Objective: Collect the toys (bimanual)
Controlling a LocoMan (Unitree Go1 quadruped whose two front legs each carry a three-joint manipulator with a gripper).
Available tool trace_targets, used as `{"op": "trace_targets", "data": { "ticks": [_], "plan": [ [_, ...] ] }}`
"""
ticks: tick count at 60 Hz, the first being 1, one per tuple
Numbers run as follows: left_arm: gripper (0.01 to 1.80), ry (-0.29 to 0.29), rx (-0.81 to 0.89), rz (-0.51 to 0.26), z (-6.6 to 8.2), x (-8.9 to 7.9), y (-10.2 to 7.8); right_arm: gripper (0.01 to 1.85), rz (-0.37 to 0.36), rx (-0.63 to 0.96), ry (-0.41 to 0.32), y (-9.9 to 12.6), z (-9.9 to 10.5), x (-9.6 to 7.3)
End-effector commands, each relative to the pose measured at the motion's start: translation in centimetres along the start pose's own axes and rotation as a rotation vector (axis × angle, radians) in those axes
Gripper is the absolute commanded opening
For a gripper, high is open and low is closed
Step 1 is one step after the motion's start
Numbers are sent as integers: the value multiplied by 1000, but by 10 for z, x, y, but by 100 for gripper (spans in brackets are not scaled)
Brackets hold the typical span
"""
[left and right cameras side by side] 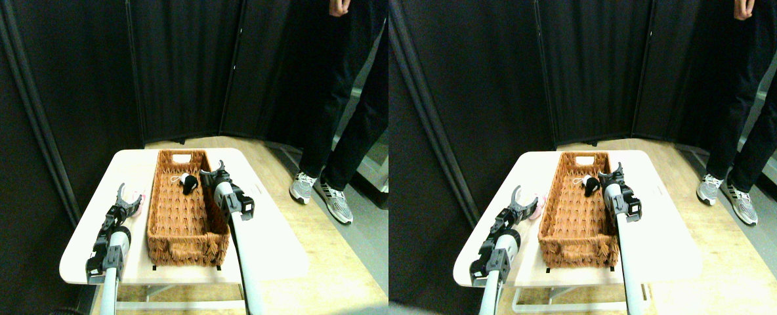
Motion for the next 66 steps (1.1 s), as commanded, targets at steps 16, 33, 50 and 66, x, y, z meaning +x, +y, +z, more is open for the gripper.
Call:
{"op": "trace_targets", "data": {
  "ticks": [16,33,50,66],
  "plan": [
    [38,2,-50,-22,-2,20,7,63,16,-7,-24,8,-3,2],
    [40,107,-112,34,-3,35,15,66,17,-14,-27,8,-1,7],
    [43,140,21,47,3,31,8,71,22,-3,-29,7,-1,13],
    [69,177,139,116,-1,19,-5,73,23,-14,-37,7,-1,15]
  ]
}}
